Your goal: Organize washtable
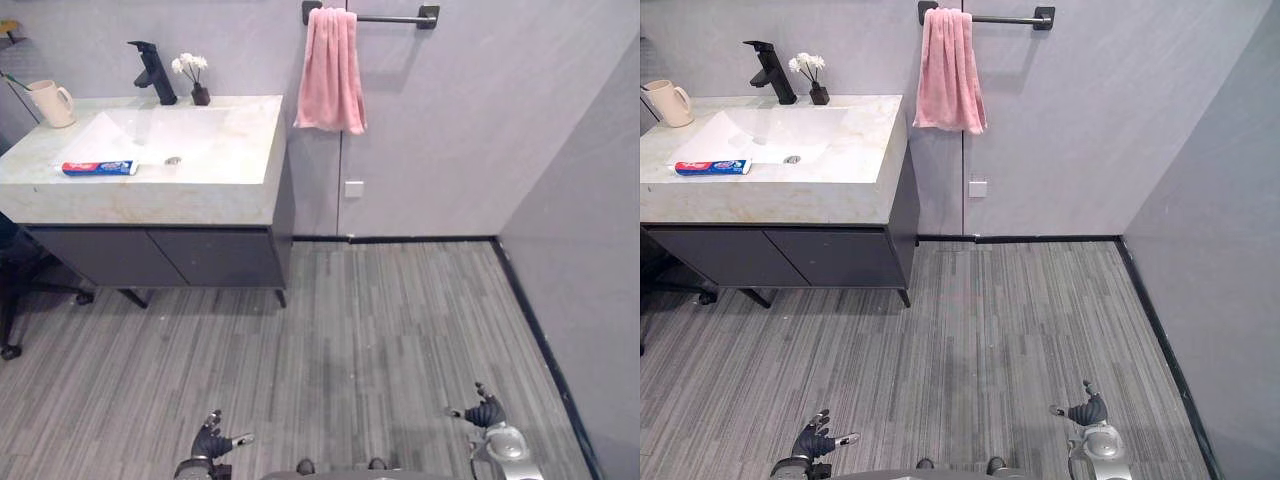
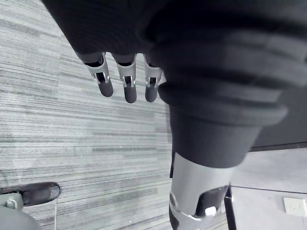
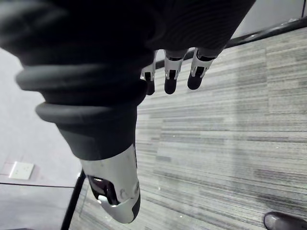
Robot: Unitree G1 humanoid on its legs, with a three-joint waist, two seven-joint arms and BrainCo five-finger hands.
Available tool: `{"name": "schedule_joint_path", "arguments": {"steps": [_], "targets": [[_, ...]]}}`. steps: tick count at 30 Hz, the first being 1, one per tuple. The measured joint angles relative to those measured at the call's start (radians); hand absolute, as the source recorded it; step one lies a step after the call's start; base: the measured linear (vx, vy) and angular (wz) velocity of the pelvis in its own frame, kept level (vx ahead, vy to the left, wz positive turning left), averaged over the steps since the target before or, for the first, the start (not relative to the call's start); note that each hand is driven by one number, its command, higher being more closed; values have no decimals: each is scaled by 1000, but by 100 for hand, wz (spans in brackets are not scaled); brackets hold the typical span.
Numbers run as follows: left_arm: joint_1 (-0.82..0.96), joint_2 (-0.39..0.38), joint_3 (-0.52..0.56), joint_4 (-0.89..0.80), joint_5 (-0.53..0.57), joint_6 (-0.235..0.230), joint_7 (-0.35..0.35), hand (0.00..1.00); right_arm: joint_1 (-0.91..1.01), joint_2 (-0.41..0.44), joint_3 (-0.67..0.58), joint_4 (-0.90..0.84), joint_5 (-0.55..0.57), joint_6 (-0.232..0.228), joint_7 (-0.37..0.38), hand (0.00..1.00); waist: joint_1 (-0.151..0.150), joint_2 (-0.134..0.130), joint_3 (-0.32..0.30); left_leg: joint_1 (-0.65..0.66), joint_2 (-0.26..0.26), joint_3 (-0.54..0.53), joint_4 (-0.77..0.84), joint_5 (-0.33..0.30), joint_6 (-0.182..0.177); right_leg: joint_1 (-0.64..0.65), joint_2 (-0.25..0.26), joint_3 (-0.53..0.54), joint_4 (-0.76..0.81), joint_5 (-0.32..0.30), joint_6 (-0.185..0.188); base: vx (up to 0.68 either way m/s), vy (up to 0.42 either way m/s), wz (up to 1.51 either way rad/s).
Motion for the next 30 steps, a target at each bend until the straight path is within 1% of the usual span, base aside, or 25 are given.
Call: {"name": "schedule_joint_path", "arguments": {"steps": [5,7,10,18,19,21,26,28,29,30], "targets": [[0,0,0,-1,0,0,0,0,11,-3,-6,-2,7,1,0,0,0,1,-1,1,5,-2,2,1,-1,0,5,0,-1,0,0,13,-2,0],[0,0,0,-1,0,0,0,0,10,-4,-19,-2,10,1,0,0,1,1,-2,3,6,-3,10,9,-12,1,6,-1,2,3,6,130,-7,-2],[0,1,1,-2,-1,0,-1,0,10,-5,-28,-3,21,1,0,0,0,0,-4,3,5,-2,21,14,-3,4,5,-1,13,2,3,143,0,-3],[-4,10,1,-25,-1,-1,-1,0,-3,-5,-29,-13,50,0,0,0,0,0,-4,19,-4,1,55,12,-2,22,-3,2,41,-8,1,82,7,-4],[-4,12,1,-28,-1,0,-1,0,-5,-5,-30,-13,52,0,0,0,0,1,-3,18,-1,2,58,-1,4,16,-3,7,49,-18,1,19,3,-5],[-2,12,1,-35,-2,0,-1,0,-5,-4,-32,-13,72,0,-1,0,3,1,-3,12,3,8,82,-50,12,14,0,21,57,-54,5,2,-4,-10],[1,9,11,-62,-34,0,0,0,-24,-3,-39,-13,94,1,-1,0,5,14,-1,-48,14,61,163,-118,22,-45,6,72,89,-66,9,-23,11,-35],[2,9,19,-98,-51,1,0,0,-22,-2,-62,-14,110,5,-13,0,8,20,0,-83,18,88,214,-165,28,-87,9,110,120,-84,17,23,45,-45],[1,9,20,-111,-54,1,0,0,-23,-2,-74,-16,113,5,-16,0,9,23,1,-95,19,94,233,-181,29,-104,9,116,142,-98,21,36,58,-44],[2,9,20,-143,-71,1,1,0,-22,-3,-92,-31,119,9,-19,0,13,29,-1,-123,20,110,274,-216,34,-154,7,133,222,-137,29,76,77,-39]]}}
